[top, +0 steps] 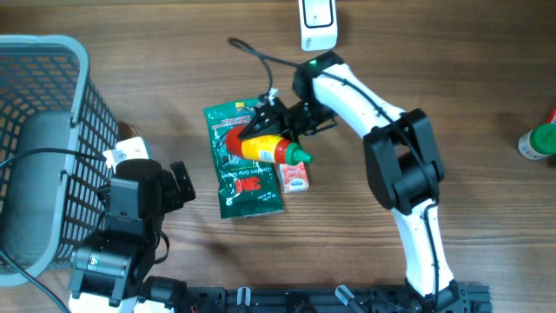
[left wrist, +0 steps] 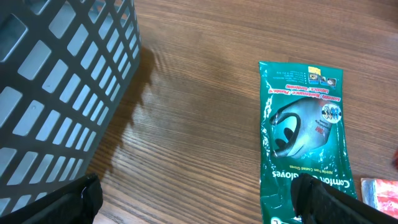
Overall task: Scan the item barcode
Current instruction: 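Raise the bottle with the right gripper up to the white scanner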
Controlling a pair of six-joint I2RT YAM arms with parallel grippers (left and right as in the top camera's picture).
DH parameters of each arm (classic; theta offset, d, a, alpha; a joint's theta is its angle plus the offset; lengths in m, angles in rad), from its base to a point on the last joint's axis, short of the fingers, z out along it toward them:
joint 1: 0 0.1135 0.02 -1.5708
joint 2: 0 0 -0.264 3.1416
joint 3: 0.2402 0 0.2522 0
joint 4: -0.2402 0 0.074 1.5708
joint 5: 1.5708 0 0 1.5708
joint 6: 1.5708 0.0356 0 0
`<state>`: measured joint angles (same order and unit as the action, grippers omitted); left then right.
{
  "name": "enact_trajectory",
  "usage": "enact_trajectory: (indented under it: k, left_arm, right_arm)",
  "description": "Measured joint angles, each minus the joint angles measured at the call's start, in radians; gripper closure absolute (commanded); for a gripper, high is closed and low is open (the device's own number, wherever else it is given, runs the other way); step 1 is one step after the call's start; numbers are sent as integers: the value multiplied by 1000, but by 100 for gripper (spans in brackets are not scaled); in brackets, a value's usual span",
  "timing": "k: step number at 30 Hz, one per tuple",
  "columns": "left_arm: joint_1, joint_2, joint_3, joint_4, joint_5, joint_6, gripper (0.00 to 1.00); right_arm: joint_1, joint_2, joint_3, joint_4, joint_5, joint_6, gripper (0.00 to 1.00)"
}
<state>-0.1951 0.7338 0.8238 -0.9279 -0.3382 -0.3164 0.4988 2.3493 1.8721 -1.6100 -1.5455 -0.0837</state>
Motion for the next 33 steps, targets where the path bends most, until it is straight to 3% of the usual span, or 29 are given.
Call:
enact_trajectory:
  k: [7,16,18,23,27,33]
  left_arm:
    - [0,0,0,0,0,0,0]
    - [0,0,0,0,0,0,0]
    - [0,0,0,0,0,0,0]
    - [0,0,0,0,0,0,0]
    - [0,0,0,0,0,0,0]
    - [0,0,0,0,0,0,0]
  right_arm:
    - [-3,0,0,-1,-2,0,59]
    - [-63,-93,0,-2,178,-25,60]
    - [-82,-138,0,-2,243,-27,66]
    - [-129,-196,0,-1,615,19,68]
    - [-177,-211,0,29,786,120,68]
    - [-330,-217,-2,341,1106,455,66]
